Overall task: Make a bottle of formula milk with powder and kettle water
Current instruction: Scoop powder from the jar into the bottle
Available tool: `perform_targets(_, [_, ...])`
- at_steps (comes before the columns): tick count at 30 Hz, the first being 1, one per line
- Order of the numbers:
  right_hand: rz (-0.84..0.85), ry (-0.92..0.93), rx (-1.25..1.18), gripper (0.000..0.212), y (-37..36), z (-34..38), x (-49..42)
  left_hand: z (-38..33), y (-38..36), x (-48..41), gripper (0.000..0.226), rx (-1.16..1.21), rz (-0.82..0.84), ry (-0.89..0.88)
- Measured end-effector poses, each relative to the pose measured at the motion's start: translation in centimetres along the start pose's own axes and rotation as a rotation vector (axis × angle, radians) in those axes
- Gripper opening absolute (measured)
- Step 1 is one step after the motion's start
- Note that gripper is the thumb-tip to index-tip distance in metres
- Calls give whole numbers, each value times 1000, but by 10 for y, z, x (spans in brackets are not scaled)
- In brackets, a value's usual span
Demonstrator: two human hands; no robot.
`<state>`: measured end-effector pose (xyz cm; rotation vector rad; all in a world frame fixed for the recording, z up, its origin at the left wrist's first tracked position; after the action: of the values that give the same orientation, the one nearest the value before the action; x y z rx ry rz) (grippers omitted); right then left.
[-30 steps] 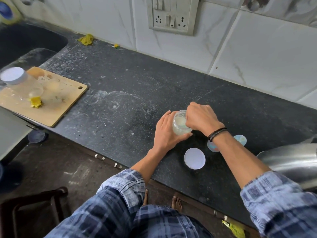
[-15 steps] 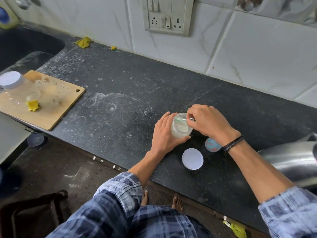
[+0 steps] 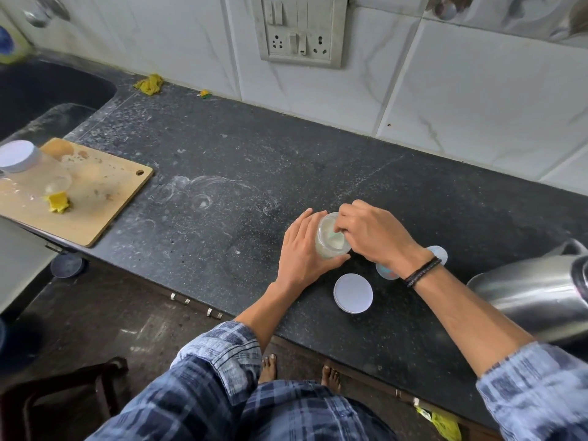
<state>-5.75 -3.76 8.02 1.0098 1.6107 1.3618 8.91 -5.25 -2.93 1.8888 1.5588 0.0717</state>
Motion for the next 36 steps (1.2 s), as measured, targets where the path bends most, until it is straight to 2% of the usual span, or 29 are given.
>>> perform_targets(5, [7, 47, 55, 17, -6, 3, 1, -3, -1, 2, 89, -9, -30, -22])
perform_targets(8, [66, 20, 63, 24, -10, 3, 0, -3, -1, 3, 88, -11, -35, -19])
perform_targets(15, [211, -58, 52, 26, -11, 7, -9, -4, -2, 5, 87, -22, -27, -26])
perform_targets(21, [232, -150, -27, 26, -14, 10, -11, -3, -2, 4, 84, -49, -26, -46])
perform_targets(29, [253, -315, -223, 18, -20, 7, -12, 1, -5, 4, 84, -45, -30, -48])
perform_targets(36, [197, -424, -484, 13, -25, -2, -6, 4, -8, 3, 87, -31, -32, -41])
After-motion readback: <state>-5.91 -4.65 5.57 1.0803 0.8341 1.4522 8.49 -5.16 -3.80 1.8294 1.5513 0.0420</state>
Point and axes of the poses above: each hand's wrist, its own x-axis away from the middle knuckle, its own y-axis out of the back of the hand, z = x × y, the point moved 2 cm from there along -x, towards the middle knuckle, and after that the axes turned 12 degrees about x, right-handed, at the moved point
